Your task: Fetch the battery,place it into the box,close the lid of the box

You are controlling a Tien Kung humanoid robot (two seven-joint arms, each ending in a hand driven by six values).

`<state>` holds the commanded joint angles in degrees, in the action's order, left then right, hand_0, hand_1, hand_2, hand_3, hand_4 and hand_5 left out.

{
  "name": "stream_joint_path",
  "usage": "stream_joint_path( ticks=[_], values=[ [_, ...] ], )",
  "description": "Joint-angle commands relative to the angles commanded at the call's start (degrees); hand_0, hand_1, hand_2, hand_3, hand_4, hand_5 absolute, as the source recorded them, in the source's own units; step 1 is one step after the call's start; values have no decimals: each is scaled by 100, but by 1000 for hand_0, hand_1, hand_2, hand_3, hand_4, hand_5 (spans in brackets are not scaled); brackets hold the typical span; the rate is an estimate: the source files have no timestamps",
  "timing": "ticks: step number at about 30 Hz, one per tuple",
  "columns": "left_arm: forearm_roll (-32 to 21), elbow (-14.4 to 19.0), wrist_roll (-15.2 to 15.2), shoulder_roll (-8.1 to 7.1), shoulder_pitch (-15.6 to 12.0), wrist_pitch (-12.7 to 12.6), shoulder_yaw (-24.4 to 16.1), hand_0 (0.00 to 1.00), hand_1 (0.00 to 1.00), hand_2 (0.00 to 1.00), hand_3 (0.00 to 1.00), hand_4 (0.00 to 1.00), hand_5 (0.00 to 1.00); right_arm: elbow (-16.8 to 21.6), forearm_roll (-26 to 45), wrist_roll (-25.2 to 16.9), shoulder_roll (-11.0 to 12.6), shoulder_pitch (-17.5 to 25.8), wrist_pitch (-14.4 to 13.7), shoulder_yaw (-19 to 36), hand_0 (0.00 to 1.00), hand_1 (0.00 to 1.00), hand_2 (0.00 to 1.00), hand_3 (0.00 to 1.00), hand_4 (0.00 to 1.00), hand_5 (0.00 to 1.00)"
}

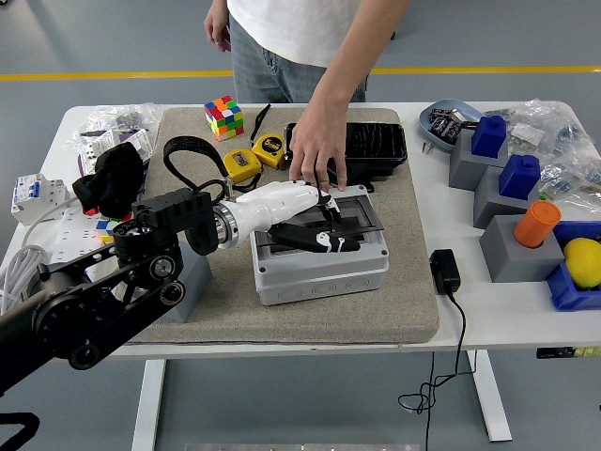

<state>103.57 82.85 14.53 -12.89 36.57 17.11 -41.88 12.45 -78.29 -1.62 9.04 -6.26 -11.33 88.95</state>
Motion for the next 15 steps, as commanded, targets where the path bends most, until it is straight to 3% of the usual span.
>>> stream_joint_path(
  ticks=[8,15],
  values=[
    [-1,-12,-33,-8,-42,-37,1,998,833,749,703,998,998,-7,-25,1,1,12,-3,29,914,871,807,843,998,998],
    [224,3,-240,-11,-51,-318,-273,996,830,748,701,998,998,-1,-14,1,-7,10,-2,37,915,870,807,843,998,998]
  ],
)
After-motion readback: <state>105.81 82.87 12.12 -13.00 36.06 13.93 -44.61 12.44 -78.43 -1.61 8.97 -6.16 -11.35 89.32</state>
